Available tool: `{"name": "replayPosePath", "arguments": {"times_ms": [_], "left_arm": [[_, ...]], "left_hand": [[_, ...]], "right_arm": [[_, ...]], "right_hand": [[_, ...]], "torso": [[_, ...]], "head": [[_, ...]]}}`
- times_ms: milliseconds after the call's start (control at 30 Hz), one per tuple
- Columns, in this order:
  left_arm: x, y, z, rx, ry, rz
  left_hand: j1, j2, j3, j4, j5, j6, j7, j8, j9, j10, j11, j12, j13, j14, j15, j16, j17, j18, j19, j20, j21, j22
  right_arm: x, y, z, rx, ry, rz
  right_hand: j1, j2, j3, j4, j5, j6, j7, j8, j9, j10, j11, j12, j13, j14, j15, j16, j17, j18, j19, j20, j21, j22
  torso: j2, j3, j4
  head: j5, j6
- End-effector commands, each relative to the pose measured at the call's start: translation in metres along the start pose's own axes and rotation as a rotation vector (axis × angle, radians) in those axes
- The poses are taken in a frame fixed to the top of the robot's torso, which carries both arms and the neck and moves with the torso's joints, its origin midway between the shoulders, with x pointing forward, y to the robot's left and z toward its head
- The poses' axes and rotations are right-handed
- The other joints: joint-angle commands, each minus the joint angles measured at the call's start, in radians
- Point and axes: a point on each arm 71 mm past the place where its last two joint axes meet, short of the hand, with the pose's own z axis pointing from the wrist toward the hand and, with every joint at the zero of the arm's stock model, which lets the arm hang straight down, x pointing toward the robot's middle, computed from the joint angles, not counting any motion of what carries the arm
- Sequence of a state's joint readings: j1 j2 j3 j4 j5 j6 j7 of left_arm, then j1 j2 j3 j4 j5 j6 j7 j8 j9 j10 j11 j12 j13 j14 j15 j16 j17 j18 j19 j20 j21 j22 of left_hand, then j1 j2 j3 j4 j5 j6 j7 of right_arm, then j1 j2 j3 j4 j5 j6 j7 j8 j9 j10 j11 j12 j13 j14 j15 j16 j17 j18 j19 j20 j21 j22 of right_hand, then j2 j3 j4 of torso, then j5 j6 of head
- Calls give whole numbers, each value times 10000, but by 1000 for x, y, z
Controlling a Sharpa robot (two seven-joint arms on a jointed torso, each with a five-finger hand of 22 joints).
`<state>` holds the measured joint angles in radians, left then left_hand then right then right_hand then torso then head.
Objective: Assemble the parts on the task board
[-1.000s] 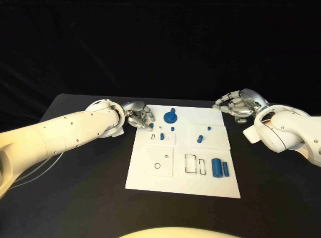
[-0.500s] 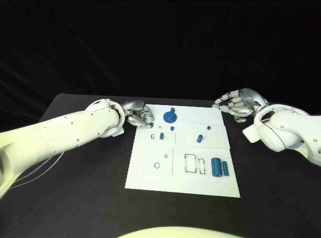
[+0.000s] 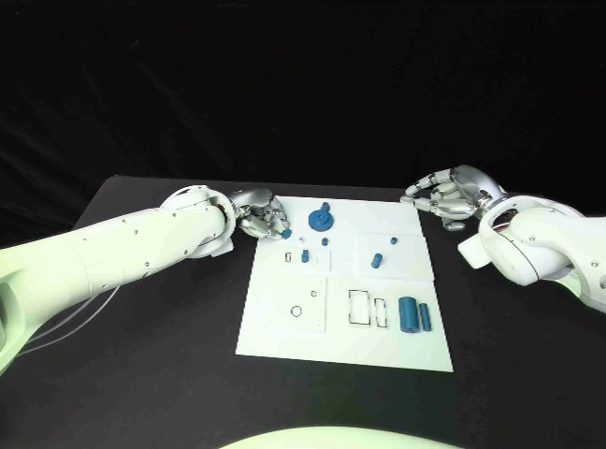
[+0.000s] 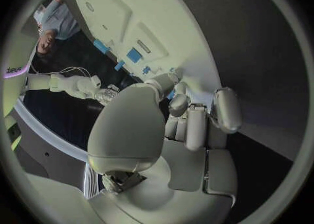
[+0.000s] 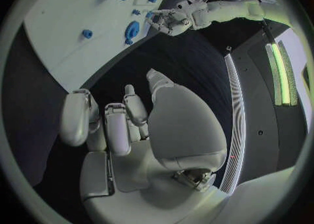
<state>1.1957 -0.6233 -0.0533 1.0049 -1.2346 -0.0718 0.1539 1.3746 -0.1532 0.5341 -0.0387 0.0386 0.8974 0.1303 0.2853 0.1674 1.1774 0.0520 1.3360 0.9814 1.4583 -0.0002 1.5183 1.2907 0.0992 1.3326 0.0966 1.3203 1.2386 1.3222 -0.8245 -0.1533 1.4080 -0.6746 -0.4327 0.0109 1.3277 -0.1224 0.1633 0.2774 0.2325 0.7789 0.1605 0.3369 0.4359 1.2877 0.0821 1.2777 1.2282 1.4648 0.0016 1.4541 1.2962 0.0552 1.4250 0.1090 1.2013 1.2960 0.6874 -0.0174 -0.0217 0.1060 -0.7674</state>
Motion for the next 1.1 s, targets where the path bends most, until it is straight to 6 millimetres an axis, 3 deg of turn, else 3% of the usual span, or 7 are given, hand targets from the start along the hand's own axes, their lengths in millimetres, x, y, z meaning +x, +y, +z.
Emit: {"name": "replayPosePath", "arguments": {"times_ms": [33,267,467,600,1100], "left_arm": [[3,-2,1,51,110,11],[2,-4,1,139,-40,-10],[1,-3,1,181,-159,-55],[1,-4,1,223,-116,-82],[4,-6,3,200,218,-77]], "left_hand": [[27,-70,295,-111,109,322,45,352,92,-55,8,74,45,730,-76,226,1933,-127,28,-30,178,232],[-138,-200,303,-92,108,206,56,316,77,-40,9,76,34,731,-81,226,1936,-130,30,-42,182,238],[-220,-343,374,-126,108,-454,162,-62,-87,-25,43,76,16,731,-52,226,1934,-135,40,-25,192,251],[-207,-405,411,-180,108,-878,107,-331,-201,-33,-60,58,-16,727,-127,222,1928,-129,37,-66,187,248],[-69,-335,545,-277,113,-844,59,-357,-204,-55,-114,27,-43,732,-181,225,1939,-130,35,-119,185,249]], "right_arm": [[1,0,0,-20,37,-5],[1,0,0,-27,42,-4],[1,0,0,-23,38,-4],[1,0,0,-21,41,-3],[2,0,0,-21,52,-1]], "right_hand": [[-390,-37,259,87,190,-56,-7,195,35,-68,-70,-51,-29,560,-34,-106,767,235,-48,-76,-64,894],[-393,-29,281,82,191,-53,-10,219,25,-53,-72,-37,-16,564,-35,-103,778,235,-44,-77,-72,898],[-393,-29,281,82,191,-53,-10,219,25,-53,-72,-37,-16,564,-35,-103,778,235,-44,-77,-72,898],[-393,-29,281,82,191,-53,-10,219,25,-53,-72,-37,-16,564,-35,-103,778,235,-44,-77,-72,898],[-393,-29,281,82,191,-53,-10,219,25,-53,-72,-37,-16,564,-35,-103,778,235,-44,-77,-72,898]], "torso": [[0,-5,4],[0,-6,-4],[3,0,-13],[1,3,-7],[5,5,-14]], "head": [[3,-2],[14,11],[11,27],[4,30],[-17,17]]}}
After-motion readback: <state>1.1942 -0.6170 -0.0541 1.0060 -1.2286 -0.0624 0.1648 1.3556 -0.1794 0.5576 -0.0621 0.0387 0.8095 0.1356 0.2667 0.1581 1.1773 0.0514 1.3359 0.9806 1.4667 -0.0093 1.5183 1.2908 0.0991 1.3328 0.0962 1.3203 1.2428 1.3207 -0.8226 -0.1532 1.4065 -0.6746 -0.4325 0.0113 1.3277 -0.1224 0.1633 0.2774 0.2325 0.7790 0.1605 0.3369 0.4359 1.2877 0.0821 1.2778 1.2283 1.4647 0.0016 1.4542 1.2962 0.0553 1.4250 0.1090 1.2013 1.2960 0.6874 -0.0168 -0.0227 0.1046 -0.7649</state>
